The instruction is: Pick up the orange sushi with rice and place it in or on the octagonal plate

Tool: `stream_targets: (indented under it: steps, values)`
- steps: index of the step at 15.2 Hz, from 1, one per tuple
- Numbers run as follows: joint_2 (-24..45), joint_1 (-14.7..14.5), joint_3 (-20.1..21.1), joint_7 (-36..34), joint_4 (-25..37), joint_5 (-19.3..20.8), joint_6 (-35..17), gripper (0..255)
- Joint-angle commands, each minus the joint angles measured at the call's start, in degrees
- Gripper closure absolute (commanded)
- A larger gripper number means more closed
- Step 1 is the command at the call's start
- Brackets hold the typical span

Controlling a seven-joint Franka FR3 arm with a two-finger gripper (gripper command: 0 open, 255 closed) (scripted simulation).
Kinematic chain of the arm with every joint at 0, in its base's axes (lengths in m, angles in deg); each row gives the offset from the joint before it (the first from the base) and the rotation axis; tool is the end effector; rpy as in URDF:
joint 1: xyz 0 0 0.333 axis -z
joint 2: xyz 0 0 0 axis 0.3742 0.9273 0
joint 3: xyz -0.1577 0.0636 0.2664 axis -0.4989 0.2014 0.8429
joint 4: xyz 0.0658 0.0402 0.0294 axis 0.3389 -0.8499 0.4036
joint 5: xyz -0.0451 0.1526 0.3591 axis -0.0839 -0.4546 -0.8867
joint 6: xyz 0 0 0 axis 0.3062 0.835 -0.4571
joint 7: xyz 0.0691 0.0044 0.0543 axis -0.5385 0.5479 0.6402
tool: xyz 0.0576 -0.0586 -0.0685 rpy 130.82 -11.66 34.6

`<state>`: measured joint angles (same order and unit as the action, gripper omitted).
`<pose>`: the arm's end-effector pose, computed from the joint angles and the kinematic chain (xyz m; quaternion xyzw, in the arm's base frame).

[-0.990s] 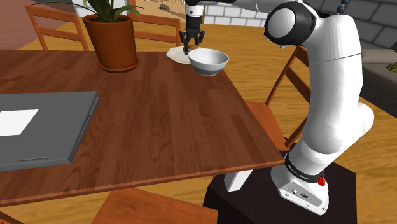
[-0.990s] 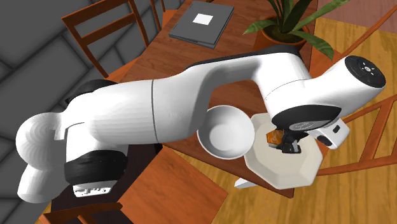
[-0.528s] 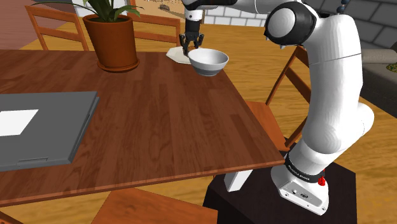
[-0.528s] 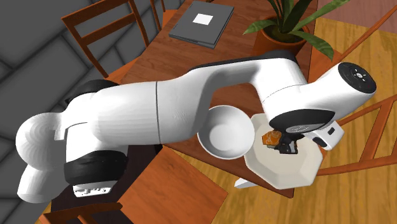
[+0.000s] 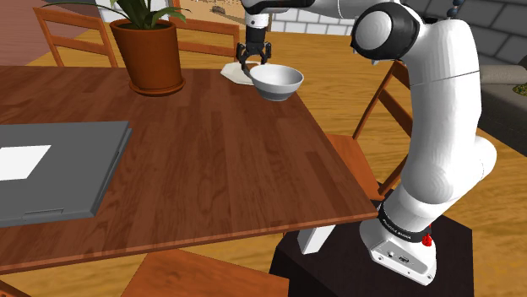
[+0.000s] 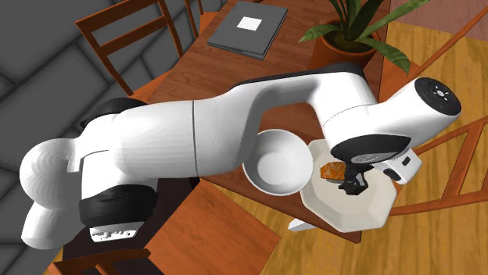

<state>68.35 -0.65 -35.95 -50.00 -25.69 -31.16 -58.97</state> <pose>0.7114 -0.1666 0.4644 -0.9818 0.1896 -0.0049 0.0071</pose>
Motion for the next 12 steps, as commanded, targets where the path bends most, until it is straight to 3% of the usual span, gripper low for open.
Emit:
stream_targets:
  steps: [1,4,12]
  values:
    - [0.25,-0.16,-0.01,0.11,2.31,0.01,2.05,0]
    - [2.24,-1.05,-0.11,0.35,11.11,0.26,8.81,0]
    - [2.24,-1.06,-0.12,0.35,11.12,0.26,8.82,0]
